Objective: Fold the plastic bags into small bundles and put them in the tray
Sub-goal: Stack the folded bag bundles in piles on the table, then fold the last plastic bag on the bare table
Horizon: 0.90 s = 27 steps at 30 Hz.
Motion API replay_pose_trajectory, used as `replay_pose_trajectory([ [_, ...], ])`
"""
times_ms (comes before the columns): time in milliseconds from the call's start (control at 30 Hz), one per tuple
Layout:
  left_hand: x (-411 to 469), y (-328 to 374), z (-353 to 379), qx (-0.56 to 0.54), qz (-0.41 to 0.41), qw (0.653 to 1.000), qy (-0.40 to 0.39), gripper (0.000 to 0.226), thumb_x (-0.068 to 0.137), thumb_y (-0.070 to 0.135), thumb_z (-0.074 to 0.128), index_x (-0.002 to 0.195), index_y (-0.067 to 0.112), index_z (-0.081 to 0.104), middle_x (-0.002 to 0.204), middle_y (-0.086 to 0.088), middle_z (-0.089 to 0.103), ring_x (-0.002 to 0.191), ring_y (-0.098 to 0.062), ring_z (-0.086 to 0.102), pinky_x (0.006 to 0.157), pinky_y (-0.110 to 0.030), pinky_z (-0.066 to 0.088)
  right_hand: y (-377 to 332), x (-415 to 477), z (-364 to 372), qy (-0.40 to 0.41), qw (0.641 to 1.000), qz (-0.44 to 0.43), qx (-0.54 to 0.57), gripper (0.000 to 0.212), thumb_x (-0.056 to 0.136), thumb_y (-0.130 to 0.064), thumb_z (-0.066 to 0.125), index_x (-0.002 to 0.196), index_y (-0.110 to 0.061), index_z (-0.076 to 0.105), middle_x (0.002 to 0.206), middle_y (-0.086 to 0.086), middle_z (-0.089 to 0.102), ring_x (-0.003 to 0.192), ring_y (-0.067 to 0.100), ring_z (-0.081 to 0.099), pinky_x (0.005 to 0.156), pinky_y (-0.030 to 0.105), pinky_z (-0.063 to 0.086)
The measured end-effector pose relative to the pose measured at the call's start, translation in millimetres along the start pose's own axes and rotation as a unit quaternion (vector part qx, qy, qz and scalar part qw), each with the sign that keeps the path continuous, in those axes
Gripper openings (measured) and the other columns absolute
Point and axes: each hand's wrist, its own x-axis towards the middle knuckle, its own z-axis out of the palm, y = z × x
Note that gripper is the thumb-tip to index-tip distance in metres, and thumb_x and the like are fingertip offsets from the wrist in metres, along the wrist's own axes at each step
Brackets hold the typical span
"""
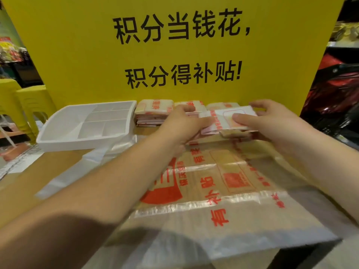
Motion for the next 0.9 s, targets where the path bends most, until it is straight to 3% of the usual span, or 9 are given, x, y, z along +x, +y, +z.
replay_pose_trajectory([
  [100,29,-5,32,0.062,0.006,0.998,0.006,0.048,0.085,0.019,0.08,0.122,0.011,0.05,0.106,-0.009,0.066,0.065,-0.012,0.06,0.051,-0.022,0.049,9,28,-15,0.055,0.993,0.025,-0.1,0.088,0.069,-0.045,0.089,0.142,-0.021,0.045,0.126,0.005,0.059,0.105,0.025,0.064,0.094,0.048,0.054],
  [233,49,-4,55,0.08,0.023,0.996,-0.027,0.012,0.095,0.011,0.067,0.098,0.006,0.056,0.081,-0.01,0.062,0.04,-0.004,0.058,0.037,-0.015,0.043,24,52,-22,0.089,0.983,0.034,-0.157,0.07,0.074,-0.039,0.087,0.129,-0.017,0.048,0.119,0.008,0.061,0.097,0.027,0.066,0.084,0.047,0.058],
  [300,56,-8,57,0.185,0.076,0.979,-0.034,0.01,0.096,0.016,0.066,0.1,0.008,0.061,0.084,-0.004,0.064,0.053,-0.003,0.061,0.042,-0.014,0.046,30,59,-24,0.087,0.976,0.027,-0.199,0.065,0.076,-0.043,0.085,0.123,-0.015,0.049,0.115,0.007,0.059,0.095,0.028,0.064,0.082,0.048,0.057],
  [400,61,-19,54,0.396,0.175,0.9,-0.044,0.015,0.095,0.028,0.065,0.106,0.018,0.067,0.099,0.005,0.06,0.077,-0.005,0.058,0.058,-0.015,0.042,38,63,-23,0.074,0.95,-0.024,-0.303,0.06,0.079,-0.056,0.077,0.117,-0.016,0.054,0.111,0.006,0.06,0.099,0.027,0.058,0.077,0.039,0.05],
  [500,66,-27,51,0.468,0.214,0.857,-0.042,0.015,0.097,0.029,0.059,0.108,0.021,0.066,0.117,0.001,0.052,0.092,-0.016,0.056,0.077,-0.025,0.038,45,62,-17,0.059,0.918,-0.076,-0.384,0.051,0.086,-0.064,0.062,0.111,-0.02,0.059,0.107,0.005,0.063,0.096,0.026,0.057,0.074,0.038,0.048],
  [700,59,-25,48,0.433,0.203,0.875,-0.075,0.023,0.101,0.028,0.05,0.119,0.02,0.063,0.105,-0.007,0.058,0.083,-0.019,0.059,0.074,-0.03,0.042,50,64,-21,0.033,0.913,-0.099,-0.395,0.04,0.097,-0.052,0.051,0.113,-0.019,0.067,0.116,0.01,0.067,0.101,0.029,0.058,0.077,0.038,0.048],
  [833,51,-12,39,0.442,0.211,0.869,-0.067,0.032,0.101,0.033,0.051,0.13,0.023,0.058,0.135,-0.005,0.051,0.11,-0.02,0.054,0.086,-0.029,0.038,43,52,-29,0.024,0.912,-0.131,-0.388,0.051,0.099,-0.053,0.045,0.133,-0.018,0.058,0.132,0.013,0.059,0.118,0.03,0.054,0.084,0.033,0.038],
  [900,38,-4,28,0.454,0.218,0.861,-0.065,0.034,0.101,0.036,0.051,0.133,0.024,0.057,0.138,-0.003,0.047,0.11,-0.017,0.051,0.086,-0.027,0.036,31,35,-30,0.025,0.908,-0.154,-0.389,0.052,0.1,-0.053,0.043,0.138,-0.019,0.054,0.137,0.012,0.055,0.125,0.028,0.05,0.09,0.033,0.036],
])
